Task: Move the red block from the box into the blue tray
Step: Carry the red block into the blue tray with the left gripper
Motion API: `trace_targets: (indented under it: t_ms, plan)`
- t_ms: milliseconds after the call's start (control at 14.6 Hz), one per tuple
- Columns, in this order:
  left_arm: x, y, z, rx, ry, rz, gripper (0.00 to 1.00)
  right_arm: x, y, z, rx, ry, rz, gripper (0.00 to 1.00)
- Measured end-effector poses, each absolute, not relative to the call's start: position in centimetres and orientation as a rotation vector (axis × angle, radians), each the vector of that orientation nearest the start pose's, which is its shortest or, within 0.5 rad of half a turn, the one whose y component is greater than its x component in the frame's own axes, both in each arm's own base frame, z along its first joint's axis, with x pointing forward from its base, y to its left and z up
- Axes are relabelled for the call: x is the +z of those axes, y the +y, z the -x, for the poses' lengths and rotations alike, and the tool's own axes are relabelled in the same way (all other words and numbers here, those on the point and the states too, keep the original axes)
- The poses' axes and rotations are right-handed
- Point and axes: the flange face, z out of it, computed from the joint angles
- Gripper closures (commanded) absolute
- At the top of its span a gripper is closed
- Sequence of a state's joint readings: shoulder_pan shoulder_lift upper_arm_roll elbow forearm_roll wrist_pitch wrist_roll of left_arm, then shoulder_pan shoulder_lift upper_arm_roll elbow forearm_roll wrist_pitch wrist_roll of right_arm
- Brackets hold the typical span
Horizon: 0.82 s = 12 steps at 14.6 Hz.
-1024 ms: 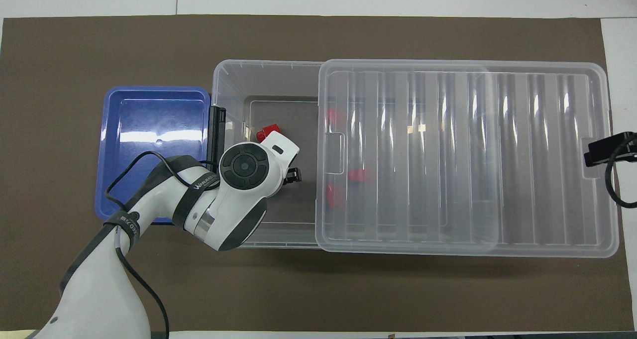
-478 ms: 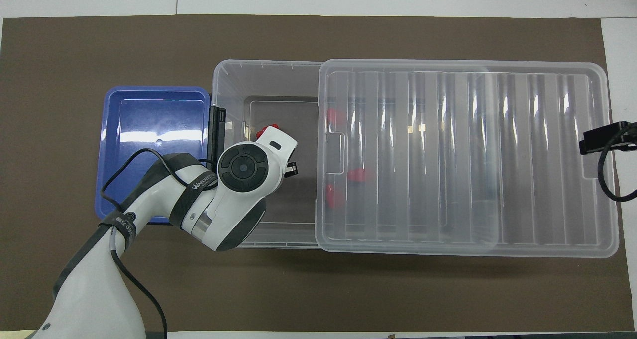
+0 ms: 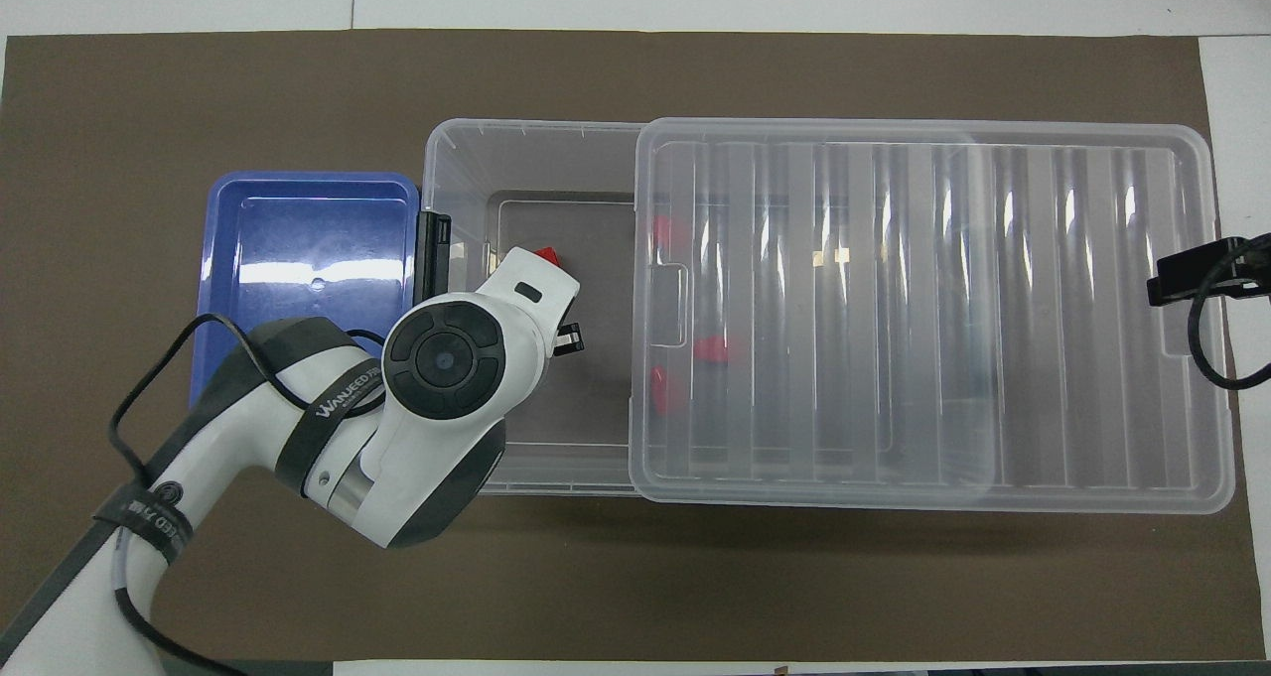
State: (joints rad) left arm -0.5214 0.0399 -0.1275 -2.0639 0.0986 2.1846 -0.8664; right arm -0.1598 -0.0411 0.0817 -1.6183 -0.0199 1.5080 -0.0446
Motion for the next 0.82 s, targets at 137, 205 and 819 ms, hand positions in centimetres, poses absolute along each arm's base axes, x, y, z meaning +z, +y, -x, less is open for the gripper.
trace_targets:
  t_ms: [137,205,819]
  plan:
    - [44.8,-33.3,-44.7,-0.218,-0.264,3.135,1.00,61.8,-4.3,-53.5,0.117,0.056,3.156,0.00]
    - [46.1,-33.0,-44.5,-0.238,-0.272,3.139,1.00,61.7,-4.3,-53.6,0.118,0.056,3.156,0.00]
    - [49.8,-18.4,-49.3,-0.193,-0.155,3.071,1.00,61.8,-4.3,-53.6,0.128,0.056,3.155,0.00]
